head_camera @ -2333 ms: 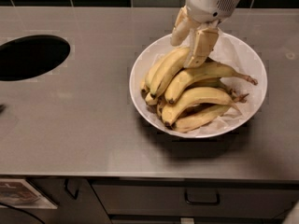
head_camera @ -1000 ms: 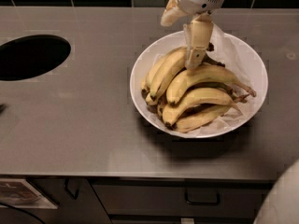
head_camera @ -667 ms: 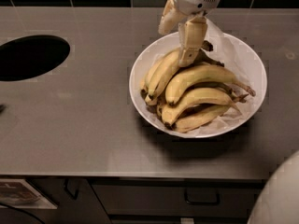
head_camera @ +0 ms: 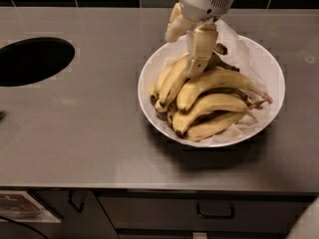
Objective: Pick banana from white bowl
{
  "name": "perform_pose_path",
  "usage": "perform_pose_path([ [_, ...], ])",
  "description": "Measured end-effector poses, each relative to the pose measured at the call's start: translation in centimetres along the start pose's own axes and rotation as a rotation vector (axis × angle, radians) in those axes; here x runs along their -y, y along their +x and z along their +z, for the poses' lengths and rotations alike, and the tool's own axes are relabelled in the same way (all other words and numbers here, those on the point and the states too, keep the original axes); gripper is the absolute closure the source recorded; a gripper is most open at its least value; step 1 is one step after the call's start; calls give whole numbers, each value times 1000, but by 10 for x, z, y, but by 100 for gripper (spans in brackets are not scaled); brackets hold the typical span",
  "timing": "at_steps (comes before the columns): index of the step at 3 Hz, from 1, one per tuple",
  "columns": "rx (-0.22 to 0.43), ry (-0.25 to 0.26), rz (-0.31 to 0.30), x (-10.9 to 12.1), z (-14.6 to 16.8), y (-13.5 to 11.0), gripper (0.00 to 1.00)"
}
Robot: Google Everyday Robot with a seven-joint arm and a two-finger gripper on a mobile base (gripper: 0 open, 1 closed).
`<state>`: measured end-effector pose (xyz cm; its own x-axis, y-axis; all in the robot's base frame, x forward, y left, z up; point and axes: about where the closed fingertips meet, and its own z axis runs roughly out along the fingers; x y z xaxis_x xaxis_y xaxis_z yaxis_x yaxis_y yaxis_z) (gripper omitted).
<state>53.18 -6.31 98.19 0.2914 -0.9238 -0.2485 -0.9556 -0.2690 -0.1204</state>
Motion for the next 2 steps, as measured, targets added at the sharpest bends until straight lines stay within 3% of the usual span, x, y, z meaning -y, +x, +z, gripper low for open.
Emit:
perform_pose_path([
  [1, 5, -11, -1, -3, 3, -4, 32],
  [2, 6, -15, -3, -3, 4, -7, 51],
])
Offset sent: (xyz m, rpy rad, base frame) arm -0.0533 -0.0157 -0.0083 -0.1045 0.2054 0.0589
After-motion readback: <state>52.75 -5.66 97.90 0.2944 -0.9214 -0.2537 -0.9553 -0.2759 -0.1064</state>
